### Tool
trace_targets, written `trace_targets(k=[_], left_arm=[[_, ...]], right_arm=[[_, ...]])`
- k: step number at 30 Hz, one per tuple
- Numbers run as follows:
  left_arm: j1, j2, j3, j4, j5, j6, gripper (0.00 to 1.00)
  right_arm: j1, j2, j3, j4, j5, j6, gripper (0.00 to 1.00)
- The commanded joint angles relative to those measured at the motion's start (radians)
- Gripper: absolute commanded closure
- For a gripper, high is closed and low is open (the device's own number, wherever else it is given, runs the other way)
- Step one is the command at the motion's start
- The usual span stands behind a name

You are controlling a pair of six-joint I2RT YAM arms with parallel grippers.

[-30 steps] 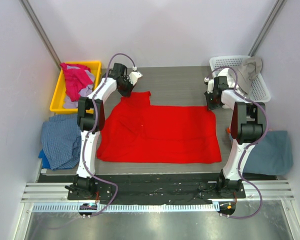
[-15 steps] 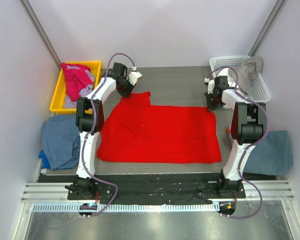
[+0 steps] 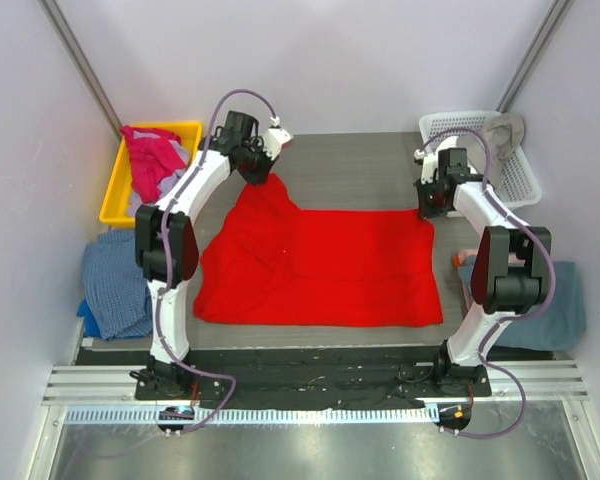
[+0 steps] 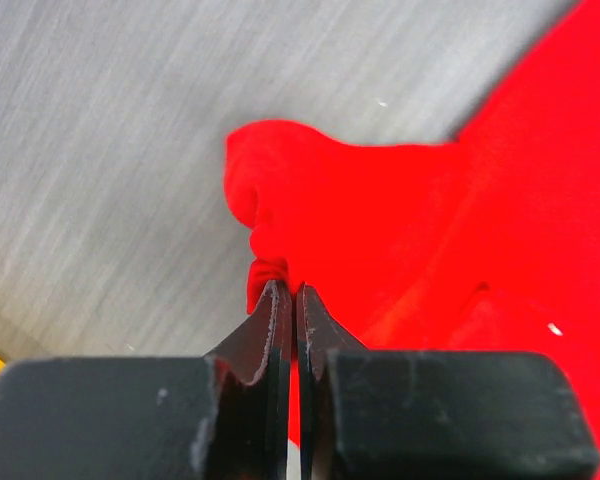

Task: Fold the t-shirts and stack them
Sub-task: Fold the other side of the tshirt into a rectangle

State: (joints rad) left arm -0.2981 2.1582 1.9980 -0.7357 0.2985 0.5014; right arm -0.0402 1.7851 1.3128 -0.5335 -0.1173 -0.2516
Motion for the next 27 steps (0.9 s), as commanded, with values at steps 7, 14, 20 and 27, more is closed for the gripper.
trace_targets(k=[7,14,20,27], left_arm=[[-0.015,-0.288,-0.306,-0.022,-0.019,0.038,1.00],[-0.024,-0.405,-0.467,-0.030,-0.029,0.055,1.00],[-0.042,-0.468,-0.538,-0.051,-0.022,0.043,1.00],[-0.079,-0.537,-0.631,-0.064,-0.041,0.043,1.00]], right_arm=[[0.006,-0.203,-0.132,-0.063,-0.038,-0.058,0.98],[0.010,-0.254,-0.231,-0.086,-0.048,-0.089,0.98],[0.010,-0.262,-0.283,-0.091,-0.047,-0.112,0.98],[0.010,-0.263,-0.322,-0.088,-0.027,-0.143,0.98]])
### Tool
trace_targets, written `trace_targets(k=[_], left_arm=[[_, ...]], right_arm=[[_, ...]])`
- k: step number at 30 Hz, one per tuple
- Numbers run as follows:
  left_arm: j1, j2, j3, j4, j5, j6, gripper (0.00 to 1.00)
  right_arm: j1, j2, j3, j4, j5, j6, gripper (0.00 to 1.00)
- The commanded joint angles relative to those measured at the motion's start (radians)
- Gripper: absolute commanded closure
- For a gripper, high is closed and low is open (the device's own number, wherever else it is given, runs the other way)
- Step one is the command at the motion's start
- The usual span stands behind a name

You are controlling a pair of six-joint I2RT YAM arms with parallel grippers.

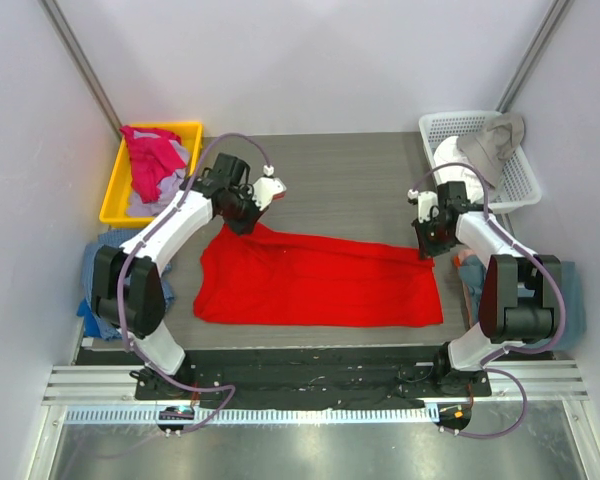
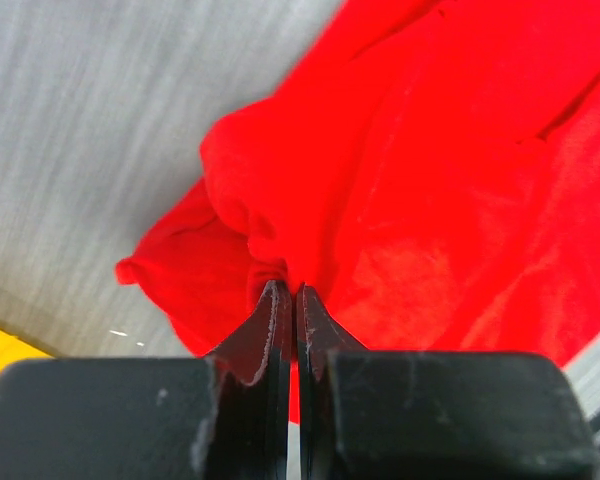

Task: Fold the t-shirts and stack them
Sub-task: Fold the other side of the tshirt into a rectangle

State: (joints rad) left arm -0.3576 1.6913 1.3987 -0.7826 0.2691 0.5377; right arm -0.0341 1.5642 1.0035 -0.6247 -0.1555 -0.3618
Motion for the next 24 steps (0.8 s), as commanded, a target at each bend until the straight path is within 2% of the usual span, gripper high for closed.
trace_targets(k=[1,24], left_arm=[[-0.020,-0.079,-0.050,-0.017,-0.014,0.007,1.00],[-0.043,-0.255,-0.202,-0.064,-0.021,0.001,1.00]], right_arm=[[0.003,-0.044,-0.019,0.003,0.011,-0.034,0.98],[0.003,-0.038,-0.054,0.031,0.066,-0.077,0.98]])
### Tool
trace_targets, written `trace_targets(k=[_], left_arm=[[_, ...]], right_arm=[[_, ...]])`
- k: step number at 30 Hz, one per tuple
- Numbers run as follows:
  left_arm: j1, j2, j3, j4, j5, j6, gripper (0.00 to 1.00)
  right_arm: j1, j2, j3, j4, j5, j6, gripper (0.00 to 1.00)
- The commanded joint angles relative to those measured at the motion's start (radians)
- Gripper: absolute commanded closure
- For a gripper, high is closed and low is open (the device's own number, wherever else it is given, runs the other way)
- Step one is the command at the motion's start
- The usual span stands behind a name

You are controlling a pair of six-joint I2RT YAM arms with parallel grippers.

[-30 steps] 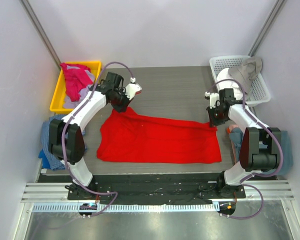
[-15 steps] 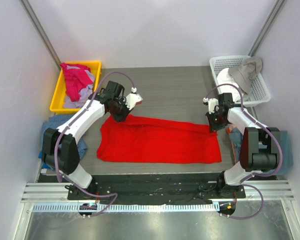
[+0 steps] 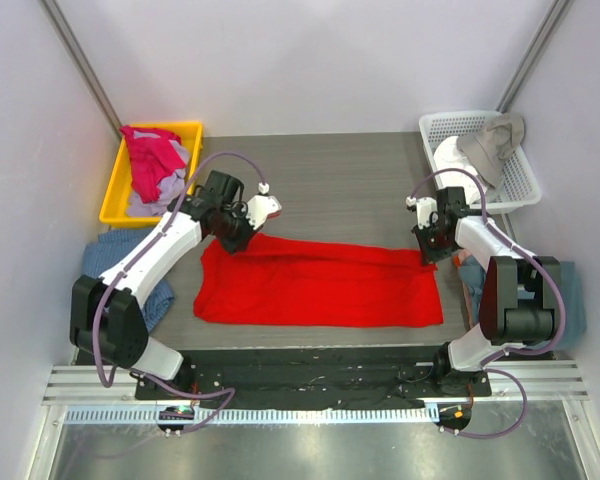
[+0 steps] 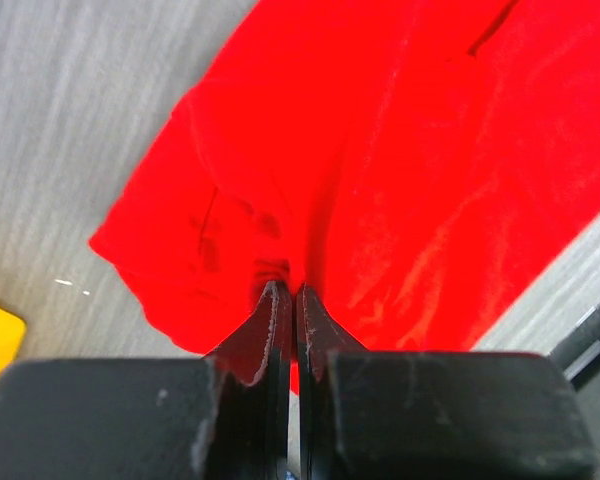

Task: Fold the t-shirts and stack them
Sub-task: Fold the other side of the tshirt into a rectangle

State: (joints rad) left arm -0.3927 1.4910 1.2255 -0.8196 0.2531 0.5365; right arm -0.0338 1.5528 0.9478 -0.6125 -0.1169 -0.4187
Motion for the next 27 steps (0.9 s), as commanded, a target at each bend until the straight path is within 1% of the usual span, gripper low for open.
trace_targets(k=[1,9,14,23,26,27], left_arm=[[-0.014,-0.064,-0.035,-0.030,-0.006,0.002,1.00],[-0.047,-0.120,-0.073,-0.067,-0.021,-0.010,1.00],[-0.081,-0.144,-0.083,-0.101,-0.057,-0.007,1.00],[-0.090,-0.149,-0.149,-0.101,-0.113,0.017,1.00],[-0.092,-0.144,-0.155,-0.099,-0.121,0.020,1.00],[-0.094,-0.144,-0.155,-0.099,-0.120,0.019,1.00]], right_arm=[[0.003,-0.025,0.002,0.019,0.026,-0.022,0.98],[0.003,-0.016,-0.001,0.020,0.034,-0.029,0.98],[0.003,-0.014,-0.007,0.020,0.028,-0.031,0.98],[0.003,-0.033,-0.026,0.002,-0.009,-0.026,0.97],[0.005,-0.040,-0.030,-0.001,-0.009,-0.028,0.94],[0.005,-0.042,-0.030,-0.003,-0.007,-0.031,0.88]])
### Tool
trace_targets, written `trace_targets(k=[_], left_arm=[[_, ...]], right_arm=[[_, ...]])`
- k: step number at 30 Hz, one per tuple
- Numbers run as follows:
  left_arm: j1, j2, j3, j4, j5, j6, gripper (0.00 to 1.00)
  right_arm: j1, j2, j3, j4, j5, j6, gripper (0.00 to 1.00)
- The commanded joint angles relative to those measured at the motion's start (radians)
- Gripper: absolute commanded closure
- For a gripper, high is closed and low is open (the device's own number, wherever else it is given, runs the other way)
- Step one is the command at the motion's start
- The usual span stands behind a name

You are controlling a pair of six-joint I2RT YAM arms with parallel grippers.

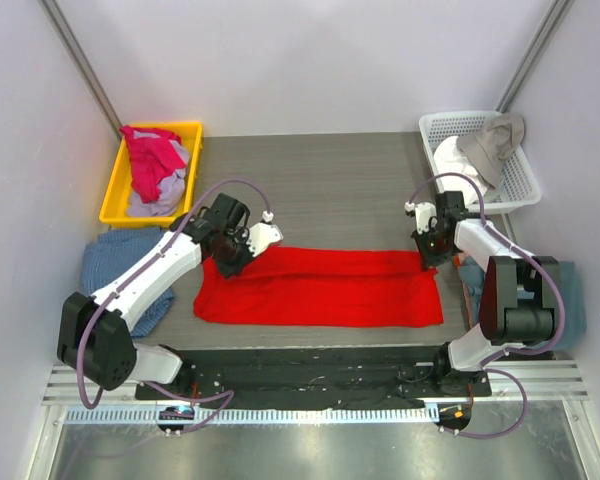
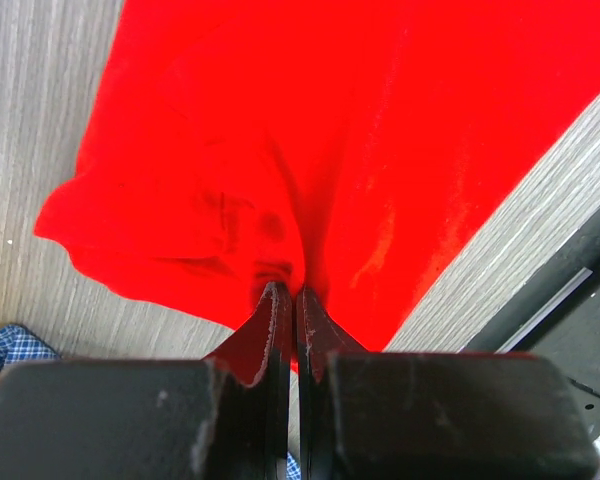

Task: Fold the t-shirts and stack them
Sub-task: Fold the other side of the tshirt into a rectangle

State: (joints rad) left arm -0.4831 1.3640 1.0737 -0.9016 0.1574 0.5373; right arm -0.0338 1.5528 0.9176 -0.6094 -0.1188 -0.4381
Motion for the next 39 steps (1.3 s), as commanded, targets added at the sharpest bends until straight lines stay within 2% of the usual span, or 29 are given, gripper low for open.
trace_targets(k=[1,3,6,9,21,28,31,37,38,39], left_arm=[[-0.006,-0.014,-0.001,-0.019,-0.021,0.016,1.00],[-0.017,-0.009,0.003,-0.020,-0.019,0.010,1.00],[-0.032,-0.002,0.006,-0.025,-0.018,0.003,1.00],[-0.057,0.007,0.009,-0.028,-0.019,-0.007,1.00],[-0.146,0.009,-0.014,-0.065,-0.073,-0.042,1.00],[-0.158,0.026,-0.061,-0.074,-0.110,-0.046,0.94],[-0.164,0.024,-0.080,-0.085,-0.108,-0.049,0.84],[-0.180,0.027,-0.095,-0.105,-0.073,-0.079,0.75],[-0.183,0.027,-0.093,-0.105,-0.059,-0.080,0.67],[-0.184,0.024,-0.090,-0.103,-0.056,-0.091,0.64]], right_arm=[[0.005,-0.042,0.001,-0.006,-0.004,-0.011,0.83],[0.005,-0.042,0.001,-0.009,-0.005,-0.013,0.65],[0.005,-0.046,0.000,-0.009,-0.008,-0.011,0.57],[0.005,-0.048,0.001,-0.010,-0.008,-0.010,0.54],[0.005,-0.048,0.007,-0.018,-0.015,-0.013,0.53],[0.005,-0.053,0.004,-0.021,-0.019,-0.013,0.53],[0.005,-0.060,0.000,-0.024,-0.016,-0.016,0.53],[0.003,-0.059,0.004,-0.027,-0.015,-0.019,0.53],[0.005,-0.056,0.006,-0.027,-0.018,-0.017,0.53],[0.005,-0.057,0.009,-0.029,-0.018,-0.016,0.53]])
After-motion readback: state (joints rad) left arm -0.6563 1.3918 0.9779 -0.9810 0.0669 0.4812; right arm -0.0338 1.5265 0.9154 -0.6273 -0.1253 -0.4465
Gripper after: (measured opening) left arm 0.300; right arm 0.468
